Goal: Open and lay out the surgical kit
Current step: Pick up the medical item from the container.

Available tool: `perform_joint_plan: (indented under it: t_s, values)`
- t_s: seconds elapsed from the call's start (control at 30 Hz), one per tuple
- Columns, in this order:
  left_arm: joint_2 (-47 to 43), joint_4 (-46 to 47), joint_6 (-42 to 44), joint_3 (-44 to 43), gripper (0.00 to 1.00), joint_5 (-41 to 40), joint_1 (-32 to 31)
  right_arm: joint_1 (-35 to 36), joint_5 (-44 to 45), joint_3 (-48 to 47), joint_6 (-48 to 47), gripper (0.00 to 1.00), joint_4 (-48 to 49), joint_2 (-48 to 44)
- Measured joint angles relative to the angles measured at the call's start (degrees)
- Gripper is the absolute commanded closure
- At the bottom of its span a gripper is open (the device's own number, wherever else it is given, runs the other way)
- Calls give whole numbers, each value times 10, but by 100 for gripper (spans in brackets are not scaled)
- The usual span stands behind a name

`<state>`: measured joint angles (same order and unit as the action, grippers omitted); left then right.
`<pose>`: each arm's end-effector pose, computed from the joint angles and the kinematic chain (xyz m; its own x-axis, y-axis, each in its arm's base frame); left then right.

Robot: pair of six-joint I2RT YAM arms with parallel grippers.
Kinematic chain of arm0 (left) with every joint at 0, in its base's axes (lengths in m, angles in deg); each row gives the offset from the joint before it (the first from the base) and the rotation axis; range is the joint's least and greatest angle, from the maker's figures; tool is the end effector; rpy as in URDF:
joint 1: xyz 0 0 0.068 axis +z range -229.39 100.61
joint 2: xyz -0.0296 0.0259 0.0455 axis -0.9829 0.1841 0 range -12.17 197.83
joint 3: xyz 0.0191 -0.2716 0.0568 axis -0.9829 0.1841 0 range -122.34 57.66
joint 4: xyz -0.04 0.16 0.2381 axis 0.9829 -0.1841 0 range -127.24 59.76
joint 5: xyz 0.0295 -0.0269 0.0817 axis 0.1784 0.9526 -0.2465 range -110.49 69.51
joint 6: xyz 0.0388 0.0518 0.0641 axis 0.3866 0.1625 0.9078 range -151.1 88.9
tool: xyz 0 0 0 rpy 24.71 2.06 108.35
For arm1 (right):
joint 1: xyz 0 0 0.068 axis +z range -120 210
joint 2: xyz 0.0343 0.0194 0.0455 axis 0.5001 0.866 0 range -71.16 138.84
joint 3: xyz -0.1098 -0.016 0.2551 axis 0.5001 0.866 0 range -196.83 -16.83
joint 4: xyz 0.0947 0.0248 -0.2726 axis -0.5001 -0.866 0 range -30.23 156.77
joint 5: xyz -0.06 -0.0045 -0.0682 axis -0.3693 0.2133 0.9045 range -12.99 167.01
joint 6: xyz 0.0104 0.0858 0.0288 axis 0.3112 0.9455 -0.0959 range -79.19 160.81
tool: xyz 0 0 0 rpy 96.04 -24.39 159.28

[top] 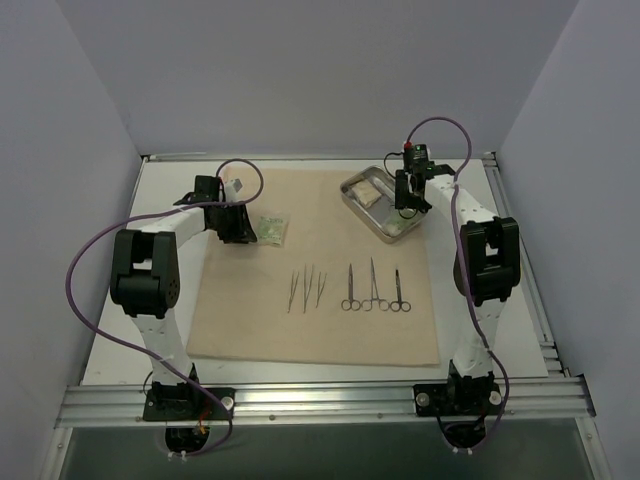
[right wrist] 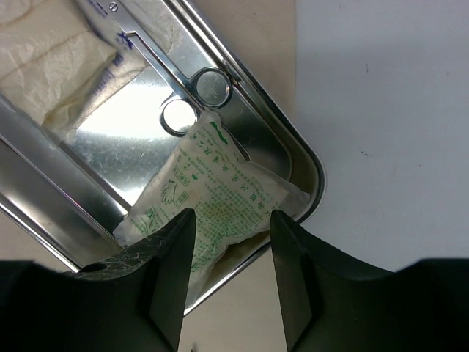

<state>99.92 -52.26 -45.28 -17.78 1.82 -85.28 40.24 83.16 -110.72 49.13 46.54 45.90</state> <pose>0.4499 -0.0777 0.1196 -0.8952 -0.1355 -0.4246 0.0742 0.8941 -0.4417 0.5247 0.0859 0.1939 -0.6835 0.0227 -0.7296 -0.0012 0.9995 0.0323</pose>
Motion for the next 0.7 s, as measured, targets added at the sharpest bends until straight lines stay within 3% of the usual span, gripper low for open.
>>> perform_joint_plan:
  t_s: [0.47, 0.7]
  values:
    - [-10, -9, 11, -5, 58, -7, 0, 12, -11, 0, 0, 66, 2, 34]
    - [-13, -10, 12, -5, 58, -7, 0, 16, -11, 0, -5, 96, 0, 38]
